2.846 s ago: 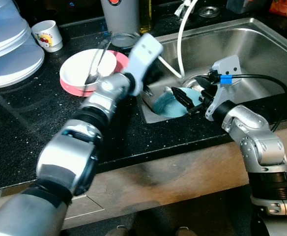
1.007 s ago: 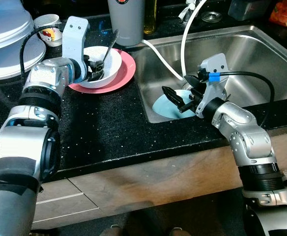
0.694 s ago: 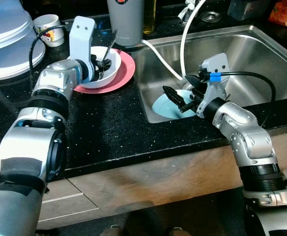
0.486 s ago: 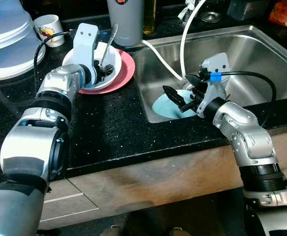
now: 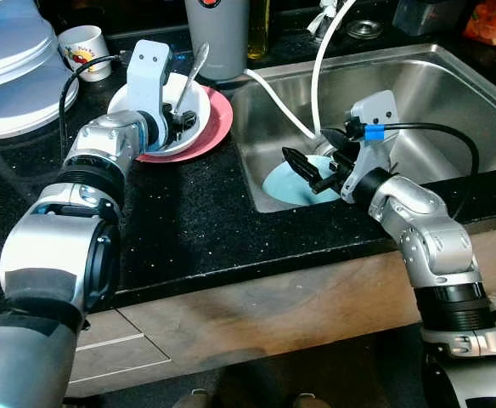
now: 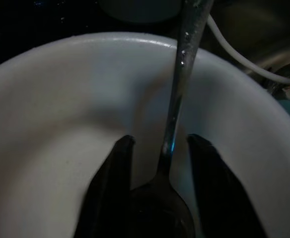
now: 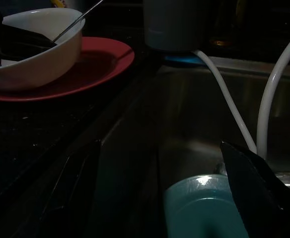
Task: Kitchen organization
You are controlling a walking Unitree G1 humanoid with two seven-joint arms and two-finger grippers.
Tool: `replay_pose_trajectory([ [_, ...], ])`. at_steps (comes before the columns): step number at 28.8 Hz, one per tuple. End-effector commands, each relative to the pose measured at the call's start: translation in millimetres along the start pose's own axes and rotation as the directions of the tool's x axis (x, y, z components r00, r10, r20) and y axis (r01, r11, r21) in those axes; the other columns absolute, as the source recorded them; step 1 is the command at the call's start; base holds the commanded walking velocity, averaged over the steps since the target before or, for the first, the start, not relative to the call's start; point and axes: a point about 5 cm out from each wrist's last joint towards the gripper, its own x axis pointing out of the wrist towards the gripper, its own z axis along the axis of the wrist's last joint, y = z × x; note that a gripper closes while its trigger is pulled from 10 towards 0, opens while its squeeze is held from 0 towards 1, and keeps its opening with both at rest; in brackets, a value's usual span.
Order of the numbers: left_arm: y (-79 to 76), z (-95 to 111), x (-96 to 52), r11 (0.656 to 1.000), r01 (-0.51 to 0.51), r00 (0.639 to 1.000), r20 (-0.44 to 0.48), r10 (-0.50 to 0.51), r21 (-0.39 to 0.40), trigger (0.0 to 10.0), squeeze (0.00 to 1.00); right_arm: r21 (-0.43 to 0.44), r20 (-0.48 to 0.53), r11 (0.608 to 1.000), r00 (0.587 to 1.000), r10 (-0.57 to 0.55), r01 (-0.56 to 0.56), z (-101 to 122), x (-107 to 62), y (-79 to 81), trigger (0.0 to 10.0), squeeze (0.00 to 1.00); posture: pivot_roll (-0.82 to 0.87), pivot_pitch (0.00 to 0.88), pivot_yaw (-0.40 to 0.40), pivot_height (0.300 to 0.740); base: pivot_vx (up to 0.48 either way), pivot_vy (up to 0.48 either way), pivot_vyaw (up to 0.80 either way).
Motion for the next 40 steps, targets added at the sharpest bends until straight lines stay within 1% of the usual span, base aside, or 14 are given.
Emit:
replay_pose_trajectory([
  [1, 0.9, -1, 0.0, 1.000, 0.003, 1.000, -0.007, -0.004, -0.014, 0.0, 0.00, -0.005, 0.006, 1.000, 1.000, -0.002, 0.002, 1, -2.9, -0.5, 10.0, 0.00, 0.03, 0.137, 0.059, 0.740, 0.000, 0.000, 0.00],
  [11, 6.5, 7, -3.0, 1.000, -0.007, 0.999, 0.032, 0.007, 0.018, 0.0, 0.00, -0.009, 0.006, 1.000, 1.000, -0.004, 0.004, 3, -2.7, -2.6, 10.0, 0.00, 0.03, 0.136, 0.056, 0.740, 0.000, 0.000, 0.00],
  [18, 18.2, 22, -9.2, 0.997, -0.056, 0.995, 0.086, 0.052, 0.043, 0.0, 0.00, -0.014, 0.010, 1.000, 1.000, -0.006, 0.006, 5, -2.1, -5.0, 10.0, 0.00, 0.02, 0.135, 0.053, 0.740, 0.000, 0.000, 0.00],
  [23, 26.6, 37, -14.9, 0.988, -0.123, 0.983, 0.150, 0.109, 0.091, 0.0, 0.00, -0.016, 0.011, 1.000, 1.000, -0.008, 0.008, 6, -1.8, -6.3, 10.0, 0.00, 0.02, 0.138, 0.052, 0.740, 0.000, 0.000, 0.00],
  [26, 27.8, 60, -21.6, 0.990, -0.118, 0.958, 0.272, 0.093, 0.077, 0.0, 0.00, -0.016, 0.013, 1.000, 1.000, -0.010, 0.010, 6, -1.6, -7.0, 10.0, 0.00, 0.02, 0.141, 0.052, 0.740, 0.000, 0.000, 0.00],
  [29, 8.6, 90, -26.7, 0.997, 0.055, 0.908, 0.413, -0.073, 0.056, 0.0, 0.00, -0.014, 0.016, 1.000, 1.000, -0.013, 0.013, 6, -1.9, -7.6, 10.0, 0.00, 0.02, 0.141, 0.050, 0.740, 0.000, 0.000, 0.00],
  [30, 4.6, 94, -27.4, 0.994, 0.093, 0.897, 0.429, -0.109, 0.058, 0.0, 0.00, -0.014, 0.016, 1.000, 1.000, -0.013, 0.013, 6, -1.9, -7.7, 10.0, 0.00, 0.02, 0.141, 0.050, 0.740, 0.000, 0.000, 0.00],
  [31, -3.6, 98, -27.8, 0.985, 0.150, 0.881, 0.440, -0.174, 0.090, 0.0, 0.00, -0.013, 0.017, 1.000, 1.000, -0.014, 0.014, 6, -2.0, -7.8, 10.0, 0.00, 0.02, 0.141, 0.050, 0.740, 0.000, 0.000, 0.00],
  [32, -3.6, 98, -27.8, 0.985, 0.150, 0.881, 0.440, -0.174, 0.090, 0.0, 0.00, -0.013, 0.017, 1.000, 1.000, -0.014, 0.014, 6, -2.0, -7.8, 10.0, 0.00, 0.02, 0.141, 0.050, 0.740, 0.000, 0.000, 0.00],
  [33, -8.9, 100, -28.2, 0.976, 0.184, 0.869, 0.445, -0.215, 0.114, 0.0, 0.00, -0.013, 0.017, 1.000, 1.000, -0.014, 0.014, 7, -2.0, -7.9, 10.0, 0.00, 0.02, 0.141, 0.050, 0.740, 0.000, 0.000, 0.00],
  [36, -31.0, 100, -28.7, 0.943, 0.253, 0.835, 0.443, -0.326, 0.217, 0.0, 0.00, -0.010, 0.023, 1.000, 1.000, -0.021, 0.022, 7, -2.6, -8.0, 10.0, 0.00, 0.02, 0.138, 0.058, 0.740, 0.000, 0.000, 0.00],
  [37, -37.5, 98, -29.8, 0.936, 0.254, 0.820, 0.459, -0.341, 0.242, 0.0, 0.00, -0.010, 0.025, 1.000, 0.999, -0.026, 0.026, 7, -3.1, -8.3, 10.0, 0.00, 0.02, 0.138, 0.061, 0.740, 0.000, 0.000, 0.00],
  [38, -37.5, 98, -29.8, 0.936, 0.254, 0.820, 0.459, -0.341, 0.242, 0.0, 0.00, -0.010, 0.025, 1.000, 0.999, -0.026, 0.026, 7, -3.1, -8.3, 10.0, 0.00, 0.02, 0.138, 0.061, 0.740, 0.000, 0.000, 0.00],
  [40, -45.2, 91, -33.2, 0.926, 0.230, 0.800, 0.484, -0.355, 0.300, 0.0, 0.00, -0.009, 0.029, 0.999, 0.999, -0.034, 0.034, 8, -4.4, -9.1, 10.0, 0.00, 0.02, 0.138, 0.063, 0.740, 0.000, 0.000, 0.00],
])
